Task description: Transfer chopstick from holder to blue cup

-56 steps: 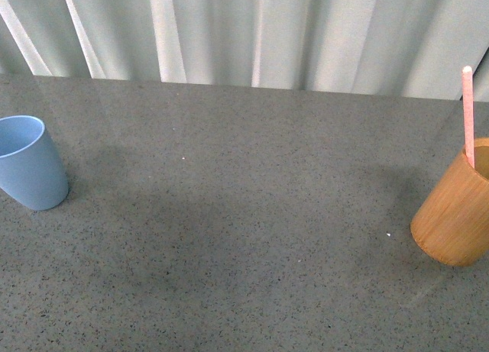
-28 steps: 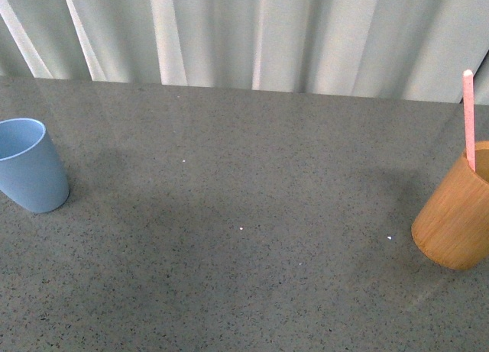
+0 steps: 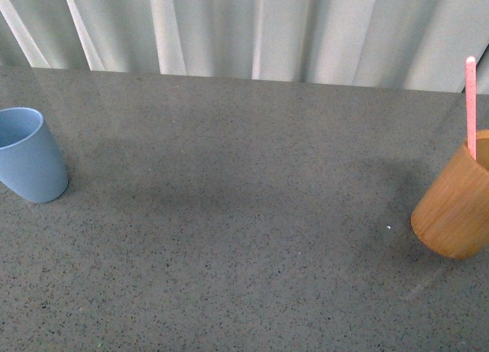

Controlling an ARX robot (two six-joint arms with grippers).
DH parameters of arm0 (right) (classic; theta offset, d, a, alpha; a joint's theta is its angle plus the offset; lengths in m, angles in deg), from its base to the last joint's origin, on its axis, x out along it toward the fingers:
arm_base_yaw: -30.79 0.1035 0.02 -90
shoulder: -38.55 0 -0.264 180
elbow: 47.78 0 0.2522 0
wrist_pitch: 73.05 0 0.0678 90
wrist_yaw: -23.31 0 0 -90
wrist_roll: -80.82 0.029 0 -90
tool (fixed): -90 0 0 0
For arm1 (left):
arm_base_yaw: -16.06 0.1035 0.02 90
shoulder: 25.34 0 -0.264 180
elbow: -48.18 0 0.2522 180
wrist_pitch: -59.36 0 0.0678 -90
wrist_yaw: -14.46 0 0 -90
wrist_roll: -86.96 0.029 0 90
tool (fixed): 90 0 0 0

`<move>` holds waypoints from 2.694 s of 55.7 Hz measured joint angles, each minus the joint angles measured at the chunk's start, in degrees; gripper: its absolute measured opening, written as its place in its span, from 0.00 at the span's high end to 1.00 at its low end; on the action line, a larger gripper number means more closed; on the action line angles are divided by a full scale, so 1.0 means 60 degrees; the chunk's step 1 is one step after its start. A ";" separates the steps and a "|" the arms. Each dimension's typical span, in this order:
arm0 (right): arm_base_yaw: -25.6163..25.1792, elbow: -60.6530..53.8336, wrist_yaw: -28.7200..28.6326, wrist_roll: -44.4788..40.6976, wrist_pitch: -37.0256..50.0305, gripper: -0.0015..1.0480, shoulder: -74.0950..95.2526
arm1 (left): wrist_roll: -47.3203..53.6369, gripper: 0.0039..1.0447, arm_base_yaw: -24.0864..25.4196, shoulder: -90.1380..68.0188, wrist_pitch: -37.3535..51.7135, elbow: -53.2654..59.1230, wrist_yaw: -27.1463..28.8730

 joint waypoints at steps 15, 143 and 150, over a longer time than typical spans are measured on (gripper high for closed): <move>0.0000 0.0000 0.0000 0.0000 0.0000 0.10 0.0000 | 0.0018 0.06 -0.0091 -0.2153 -0.0776 -0.1920 0.0375; 0.0000 0.0000 0.0000 0.0000 0.0000 0.10 0.0000 | -0.0692 0.97 -0.4641 -0.2568 -0.1825 -0.2528 0.0769; 0.0000 0.0000 0.0000 0.0000 0.0000 0.10 0.0000 | -0.0958 0.97 -0.5632 -0.2783 -0.1832 -0.2707 0.0885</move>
